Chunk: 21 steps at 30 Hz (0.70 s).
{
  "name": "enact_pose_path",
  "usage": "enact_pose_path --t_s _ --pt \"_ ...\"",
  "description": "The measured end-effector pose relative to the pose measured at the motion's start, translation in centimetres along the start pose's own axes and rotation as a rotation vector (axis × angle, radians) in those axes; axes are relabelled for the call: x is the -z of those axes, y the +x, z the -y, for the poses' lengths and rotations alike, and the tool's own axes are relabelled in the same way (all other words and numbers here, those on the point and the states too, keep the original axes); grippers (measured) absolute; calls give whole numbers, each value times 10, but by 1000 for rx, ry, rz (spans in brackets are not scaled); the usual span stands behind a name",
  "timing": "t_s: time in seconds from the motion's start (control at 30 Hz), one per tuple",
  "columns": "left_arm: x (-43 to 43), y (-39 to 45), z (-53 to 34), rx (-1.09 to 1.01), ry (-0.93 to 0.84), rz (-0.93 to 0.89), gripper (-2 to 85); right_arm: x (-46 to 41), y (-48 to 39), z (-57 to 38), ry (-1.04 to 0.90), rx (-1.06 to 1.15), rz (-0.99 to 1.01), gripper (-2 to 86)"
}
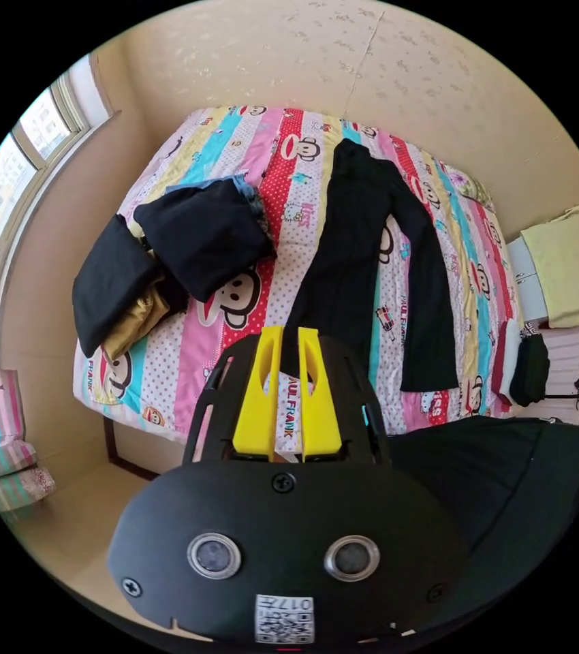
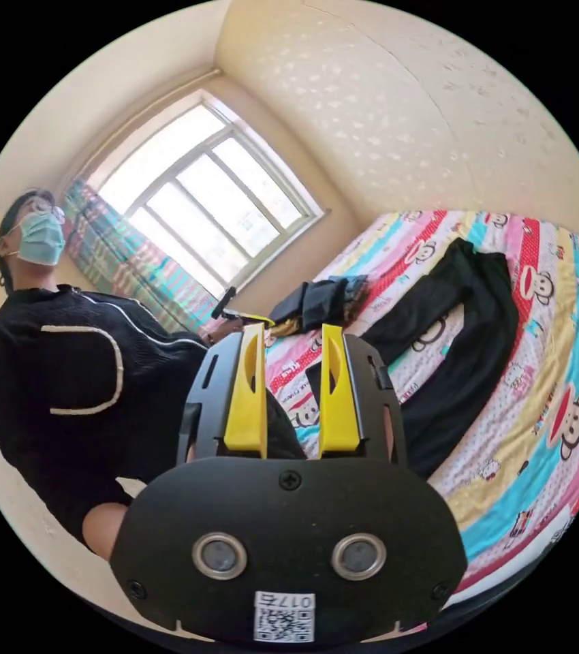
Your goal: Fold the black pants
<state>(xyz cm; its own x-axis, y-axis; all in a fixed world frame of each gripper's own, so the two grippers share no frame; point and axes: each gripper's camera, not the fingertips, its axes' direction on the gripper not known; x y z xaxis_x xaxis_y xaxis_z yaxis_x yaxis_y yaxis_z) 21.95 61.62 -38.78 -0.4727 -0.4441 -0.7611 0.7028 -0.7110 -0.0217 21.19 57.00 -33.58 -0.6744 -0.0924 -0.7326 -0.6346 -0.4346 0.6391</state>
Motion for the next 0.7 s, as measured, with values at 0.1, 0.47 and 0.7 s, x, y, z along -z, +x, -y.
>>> enact_pose_path --t_s 0.1,0.47,0.7 --pt "32 8 -7 -43 61 25 52 34 -30 14 116 29 -76 116" --pt "116 -29 -13 52 155 -380 51 65 -94 7 96 -19 -266 80" --pt "152 -61 -5 -19 -60 -124 67 51 -95 -34 -74 -176 -405 51"
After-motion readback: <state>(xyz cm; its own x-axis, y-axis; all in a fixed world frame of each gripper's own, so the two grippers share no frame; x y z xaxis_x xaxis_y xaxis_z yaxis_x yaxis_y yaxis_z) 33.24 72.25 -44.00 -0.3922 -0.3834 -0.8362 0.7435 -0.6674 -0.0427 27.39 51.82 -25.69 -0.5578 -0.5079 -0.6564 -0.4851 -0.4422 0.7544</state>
